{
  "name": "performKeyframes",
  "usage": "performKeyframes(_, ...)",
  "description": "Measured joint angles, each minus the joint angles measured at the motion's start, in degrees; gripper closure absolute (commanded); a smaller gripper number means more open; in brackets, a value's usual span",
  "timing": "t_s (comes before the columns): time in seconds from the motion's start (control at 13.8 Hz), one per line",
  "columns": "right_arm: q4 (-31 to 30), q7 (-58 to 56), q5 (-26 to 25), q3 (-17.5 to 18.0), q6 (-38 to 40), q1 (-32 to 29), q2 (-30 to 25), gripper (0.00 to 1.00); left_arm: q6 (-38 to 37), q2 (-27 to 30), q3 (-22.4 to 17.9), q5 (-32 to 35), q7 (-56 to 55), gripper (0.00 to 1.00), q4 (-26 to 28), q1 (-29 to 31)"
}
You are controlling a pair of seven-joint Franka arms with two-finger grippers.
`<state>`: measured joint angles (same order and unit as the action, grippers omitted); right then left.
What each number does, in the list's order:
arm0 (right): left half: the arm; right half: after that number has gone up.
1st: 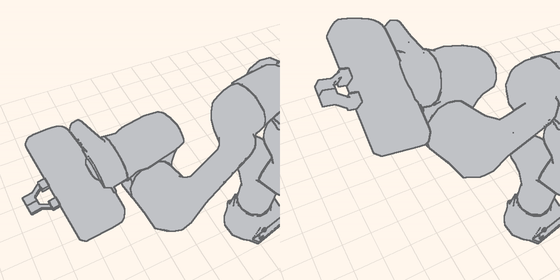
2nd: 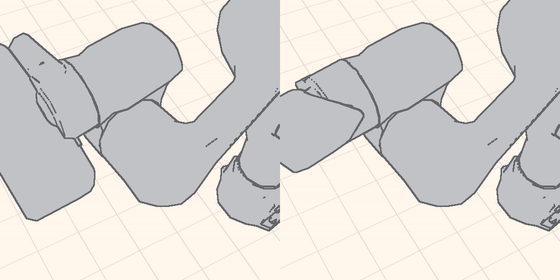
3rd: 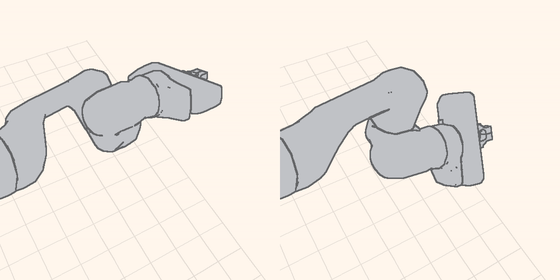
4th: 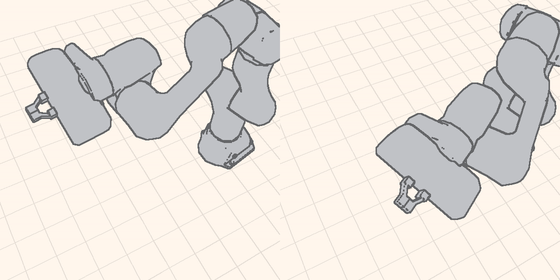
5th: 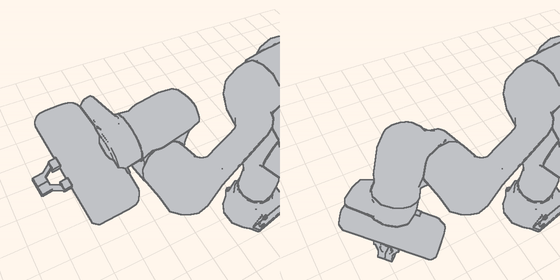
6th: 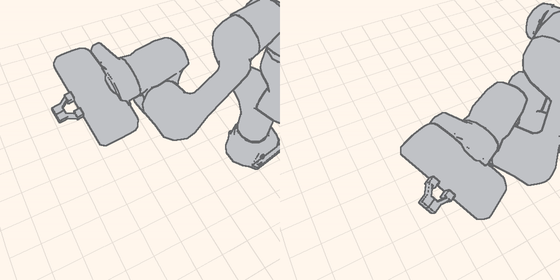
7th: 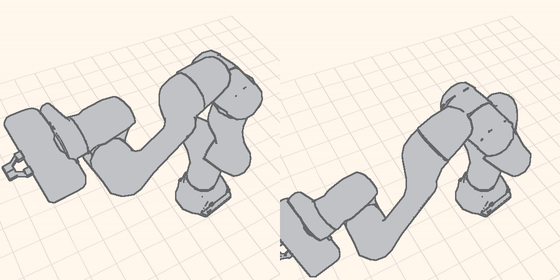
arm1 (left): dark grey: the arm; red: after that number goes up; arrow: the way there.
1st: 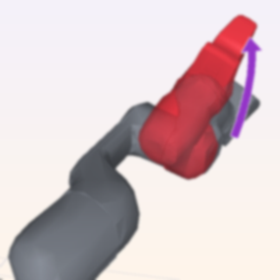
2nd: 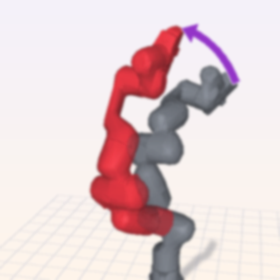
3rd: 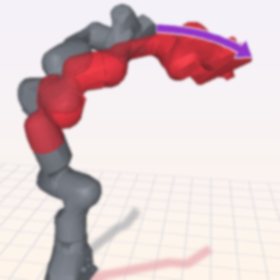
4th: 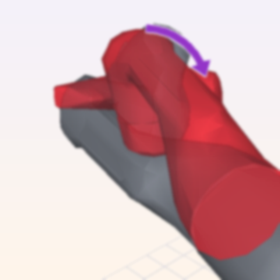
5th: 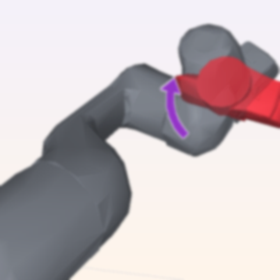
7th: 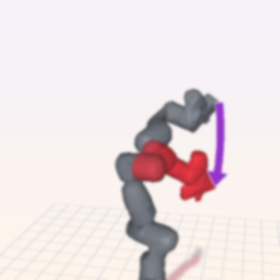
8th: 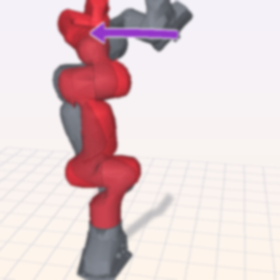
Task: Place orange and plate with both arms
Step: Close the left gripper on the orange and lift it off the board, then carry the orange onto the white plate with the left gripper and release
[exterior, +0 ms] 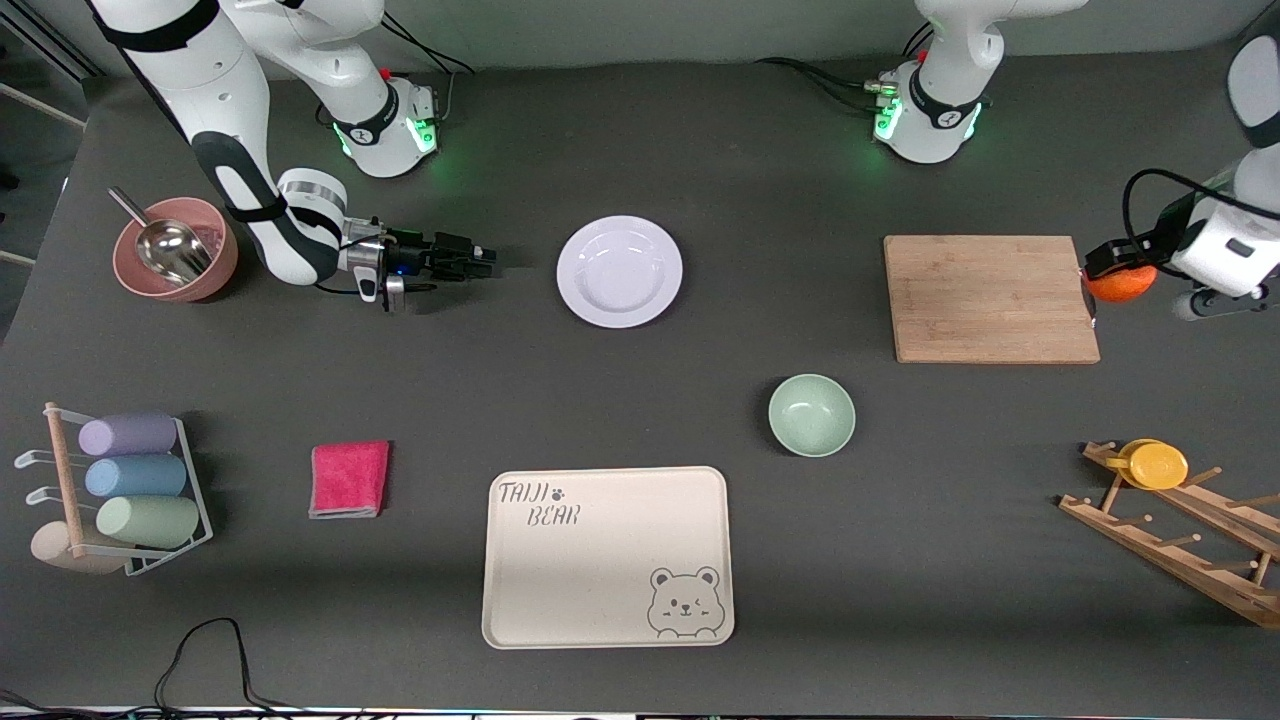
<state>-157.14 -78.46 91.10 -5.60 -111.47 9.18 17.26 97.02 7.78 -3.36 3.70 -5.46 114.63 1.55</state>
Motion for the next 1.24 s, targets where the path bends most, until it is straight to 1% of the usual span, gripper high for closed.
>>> performKeyframes(0.22, 0.1, 0.0, 0.0, 0.0, 0.0, 0.0, 0.1, 0.57, -1.9, -0.3, 0.0, 0.0, 0.2, 1.00, -2.5, -0.1)
performKeyframes(0.58, 0.4, -2.2, 0.0, 0.0, 0.0, 0.0, 1.1, 0.57, -4.0, -0.5, 0.3, -1.7, 0.4, 1.00, -3.4, -1.4)
performKeyframes(0.73, 0.6, -2.9, 0.0, -0.1, 0.0, 0.0, 1.7, 0.57, -3.8, -0.7, 1.3, -2.6, -0.5, 1.00, -3.4, -2.1)
performKeyframes(0.87, 0.7, -3.8, 0.0, -0.1, 0.0, 0.0, 2.1, 0.57, -2.6, -1.5, 4.5, -3.4, -4.1, 1.00, -3.5, -2.4)
performKeyframes(1.09, 1.3, -4.8, 0.0, -0.1, 0.0, 0.0, 3.3, 0.57, 0.0, -3.3, 11.7, -3.9, -12.7, 1.00, -3.6, -2.9)
performKeyframes(1.24, 1.5, -5.1, 0.0, -0.2, 0.0, 0.0, 3.8, 0.57, 1.3, -4.3, 15.4, -6.1, -18.1, 1.00, -4.0, -3.2)
